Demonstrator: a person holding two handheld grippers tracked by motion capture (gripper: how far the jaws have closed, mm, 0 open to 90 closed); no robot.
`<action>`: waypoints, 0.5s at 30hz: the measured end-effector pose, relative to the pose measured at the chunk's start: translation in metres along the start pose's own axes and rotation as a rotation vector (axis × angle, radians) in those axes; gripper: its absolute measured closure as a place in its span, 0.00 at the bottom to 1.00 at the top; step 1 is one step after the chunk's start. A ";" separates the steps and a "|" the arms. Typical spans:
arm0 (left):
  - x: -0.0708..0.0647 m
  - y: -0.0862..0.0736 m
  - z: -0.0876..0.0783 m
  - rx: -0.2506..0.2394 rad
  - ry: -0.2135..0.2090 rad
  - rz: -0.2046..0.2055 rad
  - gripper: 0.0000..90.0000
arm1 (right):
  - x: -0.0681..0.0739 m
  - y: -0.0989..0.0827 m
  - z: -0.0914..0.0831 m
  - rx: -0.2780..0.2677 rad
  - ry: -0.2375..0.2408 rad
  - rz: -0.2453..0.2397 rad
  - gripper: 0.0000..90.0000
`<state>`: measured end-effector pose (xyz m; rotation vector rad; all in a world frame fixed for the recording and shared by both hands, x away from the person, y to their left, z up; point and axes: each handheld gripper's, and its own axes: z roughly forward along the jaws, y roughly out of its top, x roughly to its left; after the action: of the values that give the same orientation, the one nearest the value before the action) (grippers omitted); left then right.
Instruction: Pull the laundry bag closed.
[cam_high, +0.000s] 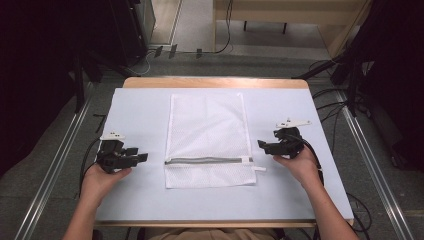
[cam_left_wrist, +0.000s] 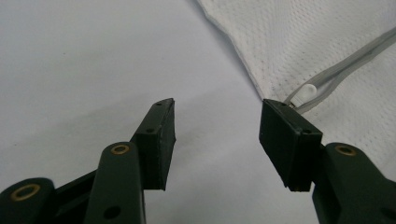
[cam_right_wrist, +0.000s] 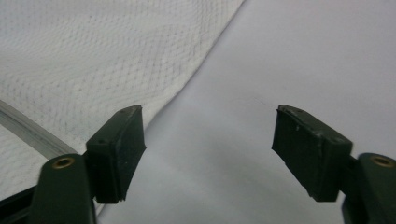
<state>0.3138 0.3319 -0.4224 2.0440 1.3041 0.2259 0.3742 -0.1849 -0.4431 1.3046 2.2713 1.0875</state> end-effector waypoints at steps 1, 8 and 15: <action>0.000 0.000 -0.001 -0.003 -0.005 -0.001 0.59 | 0.001 0.000 0.000 -0.001 0.004 -0.002 0.34; 0.000 0.001 -0.003 0.002 -0.032 -0.030 0.62 | 0.002 0.003 0.001 0.027 0.040 0.005 0.43; -0.002 0.007 -0.001 0.010 -0.052 -0.058 0.49 | 0.003 0.003 0.002 0.043 0.043 -0.007 0.49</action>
<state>0.3172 0.3288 -0.4165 2.0037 1.3323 0.1392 0.3752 -0.1807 -0.4417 1.2999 2.3407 1.0801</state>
